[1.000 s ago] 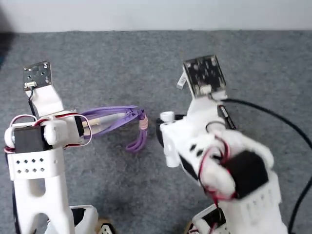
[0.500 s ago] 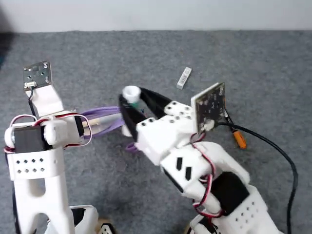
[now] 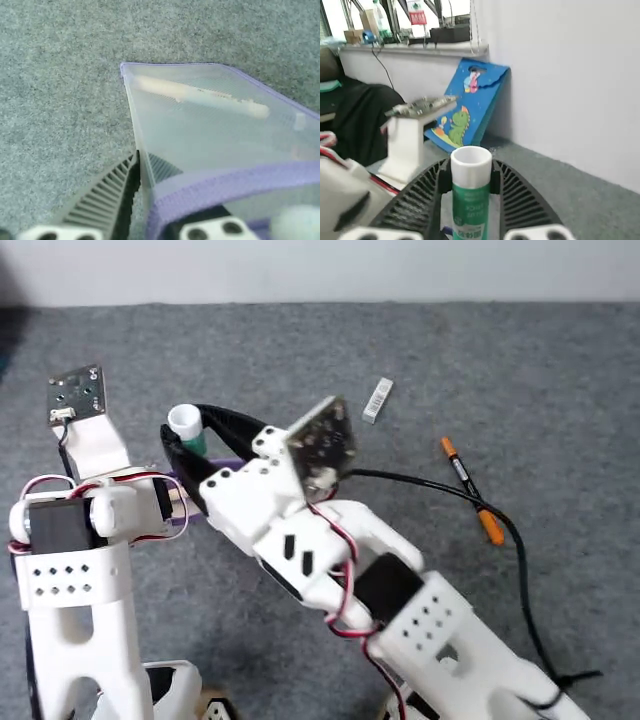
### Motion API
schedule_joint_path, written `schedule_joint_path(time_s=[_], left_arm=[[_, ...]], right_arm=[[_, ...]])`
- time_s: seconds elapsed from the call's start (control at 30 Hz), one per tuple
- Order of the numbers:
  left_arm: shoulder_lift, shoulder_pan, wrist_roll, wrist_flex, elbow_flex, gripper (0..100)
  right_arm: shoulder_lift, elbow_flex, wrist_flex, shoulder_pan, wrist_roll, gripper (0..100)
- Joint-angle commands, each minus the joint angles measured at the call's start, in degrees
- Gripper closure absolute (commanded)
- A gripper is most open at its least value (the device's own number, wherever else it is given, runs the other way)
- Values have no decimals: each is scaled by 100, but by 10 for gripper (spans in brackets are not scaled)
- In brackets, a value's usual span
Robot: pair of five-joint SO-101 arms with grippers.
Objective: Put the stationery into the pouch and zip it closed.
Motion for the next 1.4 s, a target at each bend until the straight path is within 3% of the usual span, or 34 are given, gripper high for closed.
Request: schedule_joint_path(time_s=[0.0, 0.13, 0.3, 0.37, 0.53, 0.7, 0.93, 1.13, 1.37], left_arm=[[-18, -26, 62, 9, -66, 988], [-18, -26, 62, 18, -66, 988], [-18, -26, 62, 26, -66, 988], [-18, -26, 62, 26, -66, 988], [-18, -26, 53, 26, -66, 988], [-18, 0, 53, 26, -66, 988], [-18, -9, 53, 9, -57, 988], [-18, -18, 62, 9, -48, 988], [18, 0, 53, 35, -48, 988]], right_arm=[[215, 97, -189, -31, 343, 991], [347, 756, -462, -31, 826, 980], [-31, 1011, -418, -57, 870, 804], [-251, 923, -119, -57, 879, 778], [-901, 712, 716, 75, 853, 848], [-1367, 703, 1516, 901, 747, 972], [-1385, 343, 2809, 2527, -686, 991], [-418, 79, 3125, 3099, -782, 991], [1798, -1538, 3688, 3635, -800, 987]])
